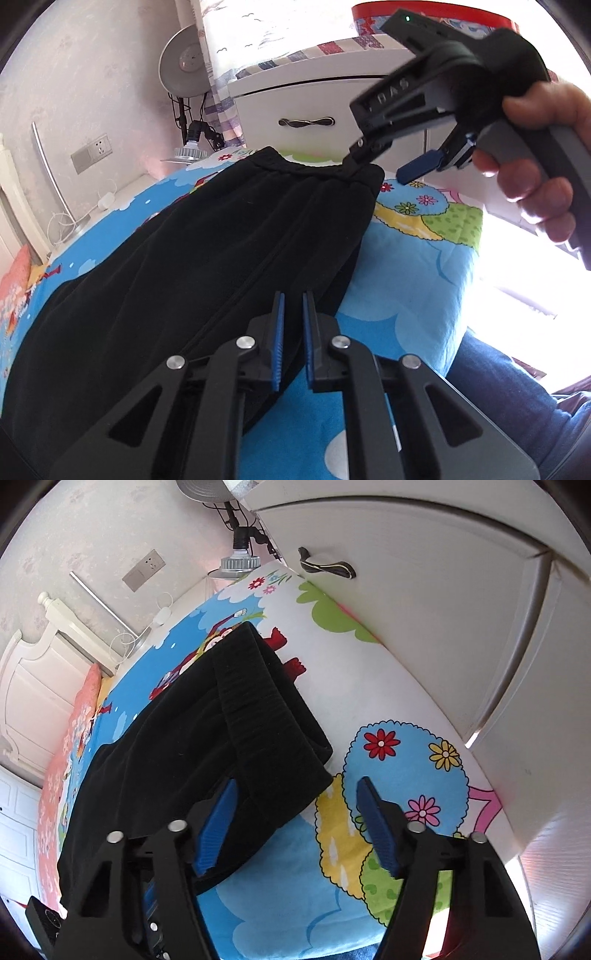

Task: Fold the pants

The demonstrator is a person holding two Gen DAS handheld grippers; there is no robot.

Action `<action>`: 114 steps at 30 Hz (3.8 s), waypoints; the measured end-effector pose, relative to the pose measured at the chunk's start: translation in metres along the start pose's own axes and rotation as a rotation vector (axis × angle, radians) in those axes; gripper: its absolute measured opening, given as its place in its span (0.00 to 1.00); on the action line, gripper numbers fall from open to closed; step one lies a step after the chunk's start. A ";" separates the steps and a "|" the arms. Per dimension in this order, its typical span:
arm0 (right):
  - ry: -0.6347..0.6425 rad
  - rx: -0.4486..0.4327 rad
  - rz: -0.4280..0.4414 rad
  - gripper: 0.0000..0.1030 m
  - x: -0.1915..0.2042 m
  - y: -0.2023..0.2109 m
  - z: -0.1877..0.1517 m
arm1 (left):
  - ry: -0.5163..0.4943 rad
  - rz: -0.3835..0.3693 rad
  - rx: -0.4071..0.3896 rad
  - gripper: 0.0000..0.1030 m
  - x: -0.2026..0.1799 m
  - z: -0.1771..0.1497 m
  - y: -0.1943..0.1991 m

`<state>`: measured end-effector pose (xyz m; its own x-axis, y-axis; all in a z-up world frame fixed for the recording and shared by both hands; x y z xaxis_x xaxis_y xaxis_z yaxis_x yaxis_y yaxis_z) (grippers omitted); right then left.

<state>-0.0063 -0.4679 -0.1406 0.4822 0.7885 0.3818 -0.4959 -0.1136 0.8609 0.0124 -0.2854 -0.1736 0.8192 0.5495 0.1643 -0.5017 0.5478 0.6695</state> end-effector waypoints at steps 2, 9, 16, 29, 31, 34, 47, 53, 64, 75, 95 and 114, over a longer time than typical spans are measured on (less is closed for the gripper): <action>-0.004 0.000 0.003 0.45 0.000 -0.005 0.003 | 0.003 -0.005 -0.001 0.09 0.000 -0.001 0.000; 0.087 -0.026 -0.034 0.18 0.012 -0.005 0.011 | -0.018 0.000 0.004 0.08 -0.004 -0.002 -0.001; 0.089 -0.028 -0.004 0.14 0.008 -0.002 0.013 | -0.061 0.023 0.007 0.14 -0.010 -0.003 -0.002; 0.103 -0.039 0.015 0.10 0.016 0.009 0.022 | -0.239 0.137 0.039 0.14 -0.032 -0.002 -0.014; 0.115 -0.042 0.018 0.09 0.022 0.010 0.028 | -0.233 0.137 0.031 0.11 -0.029 0.002 -0.012; 0.162 -0.077 0.037 0.09 0.042 0.022 0.042 | -0.204 0.143 -0.008 0.08 -0.018 0.020 0.001; 0.192 -0.039 -0.089 0.09 0.028 -0.001 0.037 | -0.291 0.159 0.026 0.05 -0.039 0.013 -0.021; 0.250 -0.073 -0.078 0.09 0.036 0.002 0.037 | -0.266 0.237 -0.030 0.05 -0.033 0.022 -0.015; 0.288 -0.069 -0.112 0.70 0.043 0.018 0.053 | -0.272 0.191 0.025 0.06 -0.037 0.010 -0.032; 0.308 0.175 -0.006 0.30 0.072 -0.092 0.129 | -0.257 0.193 0.009 0.06 -0.040 0.005 -0.031; 0.424 -0.044 -0.316 0.03 0.066 -0.067 0.129 | -0.139 0.036 -0.058 0.49 -0.036 0.007 -0.002; 0.611 -0.097 -0.338 0.87 0.139 -0.115 0.061 | 0.607 0.092 -0.012 0.38 0.118 -0.044 0.057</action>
<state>0.1624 -0.3819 -0.1660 0.1432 0.9726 -0.1829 -0.4667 0.2293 0.8542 0.0682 -0.1611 -0.1479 0.4695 0.8542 -0.2234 -0.5686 0.4861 0.6637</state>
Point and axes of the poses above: each gripper's, at about its wrist camera, not at the fingertips, and y roughly against the way its jaws point, x to its left, z to its top, the point moved 2 cm from there along -y, roughly the way its jaws point, and after that the axes turned 2 degrees about x, right-handed, at the moved point
